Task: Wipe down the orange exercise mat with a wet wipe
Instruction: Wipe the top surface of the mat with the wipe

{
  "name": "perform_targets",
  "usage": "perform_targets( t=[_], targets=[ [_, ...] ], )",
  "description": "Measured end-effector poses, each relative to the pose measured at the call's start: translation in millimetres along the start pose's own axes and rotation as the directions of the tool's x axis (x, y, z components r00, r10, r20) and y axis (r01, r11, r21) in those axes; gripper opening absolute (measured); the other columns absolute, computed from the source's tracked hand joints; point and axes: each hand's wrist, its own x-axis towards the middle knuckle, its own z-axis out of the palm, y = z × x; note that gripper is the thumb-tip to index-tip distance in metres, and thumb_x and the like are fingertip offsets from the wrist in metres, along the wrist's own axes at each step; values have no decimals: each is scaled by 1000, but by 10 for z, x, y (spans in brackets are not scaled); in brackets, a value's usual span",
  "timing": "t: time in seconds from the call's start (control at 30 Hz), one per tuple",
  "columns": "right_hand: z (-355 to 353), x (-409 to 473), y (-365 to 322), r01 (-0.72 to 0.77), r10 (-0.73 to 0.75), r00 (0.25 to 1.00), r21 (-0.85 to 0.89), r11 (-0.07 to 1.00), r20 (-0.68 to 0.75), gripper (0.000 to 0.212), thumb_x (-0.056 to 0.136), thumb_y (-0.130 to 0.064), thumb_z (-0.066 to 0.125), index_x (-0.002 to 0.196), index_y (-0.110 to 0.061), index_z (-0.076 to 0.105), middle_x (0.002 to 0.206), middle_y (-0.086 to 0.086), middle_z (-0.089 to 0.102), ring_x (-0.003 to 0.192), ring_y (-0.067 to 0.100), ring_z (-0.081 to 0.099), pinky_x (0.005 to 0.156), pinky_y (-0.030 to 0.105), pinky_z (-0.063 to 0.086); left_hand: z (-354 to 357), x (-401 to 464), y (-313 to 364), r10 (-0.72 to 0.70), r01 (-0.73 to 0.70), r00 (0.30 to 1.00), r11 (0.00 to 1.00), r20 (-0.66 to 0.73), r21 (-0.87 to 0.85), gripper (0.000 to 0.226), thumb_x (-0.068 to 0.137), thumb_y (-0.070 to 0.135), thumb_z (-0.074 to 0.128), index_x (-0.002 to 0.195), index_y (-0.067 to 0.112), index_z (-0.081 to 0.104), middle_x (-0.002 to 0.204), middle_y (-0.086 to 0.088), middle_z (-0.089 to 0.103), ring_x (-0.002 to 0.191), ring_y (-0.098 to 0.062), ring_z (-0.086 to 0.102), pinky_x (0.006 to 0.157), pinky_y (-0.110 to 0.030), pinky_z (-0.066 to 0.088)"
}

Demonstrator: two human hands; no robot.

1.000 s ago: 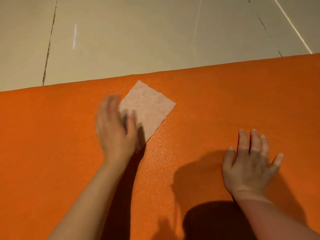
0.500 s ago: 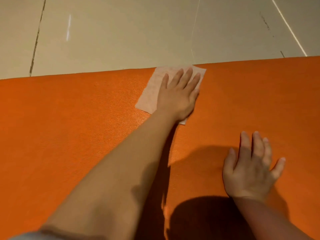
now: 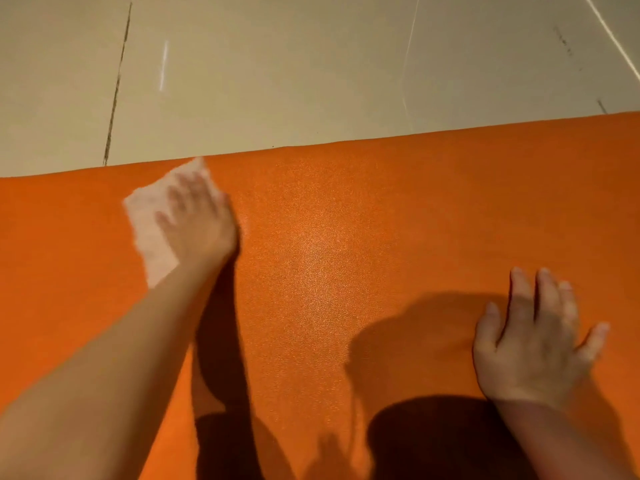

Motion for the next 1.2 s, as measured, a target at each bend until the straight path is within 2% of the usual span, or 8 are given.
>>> perform_targets(
  t=[0.1,0.23,0.47,0.63,0.77,0.97,1.1,1.2],
  targets=[
    [2,10,3,-10,10,1000,-6,1000,20,61,91,-44,30,144,-15,44,154,13,34,145,31,24,111,68,10,196,-324,764,282,-284,957,959,67,12,58,106,44,16,159,21,5,166,-3,-4,153,-24,-4,119,-52,-4],
    [-2,-5,-15,-12,12,999,-1,1000,37,61,92,-44,29,145,-17,41,156,12,32,146,30,22,111,68,9,368,-819,1431,569,-569,813,821,126,-33,60,105,51,18,158,28,2,166,1,-6,152,-18,-11,119,-47,-10],
    [-30,3,-33,-22,22,998,-2,1000,64,62,92,-46,26,146,-19,39,157,11,31,146,29,21,112,67,7,65,-362,560,783,-776,613,571,-105,-268,57,101,35,43,152,11,34,163,-16,12,151,-25,7,121,-24,2],
    [-31,3,-17,-30,31,996,-17,999,81,60,93,-44,28,146,-19,39,157,11,30,146,29,20,112,68,9,-95,-213,295,704,-654,709,676,36,-341,81,90,47,53,157,21,14,164,-5,17,146,-23,24,106,-30,28],
    [-34,19,-11,-31,34,994,-25,999,106,60,93,-46,26,146,-21,38,158,9,28,147,27,18,113,67,8,-36,-10,197,796,-795,586,601,152,-86,90,89,70,32,157,11,19,162,-9,24,150,-23,21,122,-39,19],
    [-30,15,-5,-19,19,999,-10,1000,50,60,92,-43,29,145,-17,42,155,12,33,145,30,23,111,68,10,-28,281,66,541,-542,839,840,54,12,109,77,84,21,158,11,10,165,-7,13,152,-25,10,122,-40,10],
    [1,-13,15,8,-8,1000,1,1000,-9,60,91,-41,32,143,-13,44,152,14,36,144,32,27,110,68,12,-29,329,52,499,-507,860,859,107,76,106,76,86,14,159,20,6,166,0,2,153,-20,-2,123,-38,1],
    [-4,-5,5,10,-10,1000,6,1000,-28,60,91,-41,33,142,-12,44,150,15,38,142,34,29,110,68,12,25,369,59,498,-503,863,862,84,65,83,91,68,8,158,20,8,166,-2,4,153,-21,-3,123,-37,-1]
  ],
)
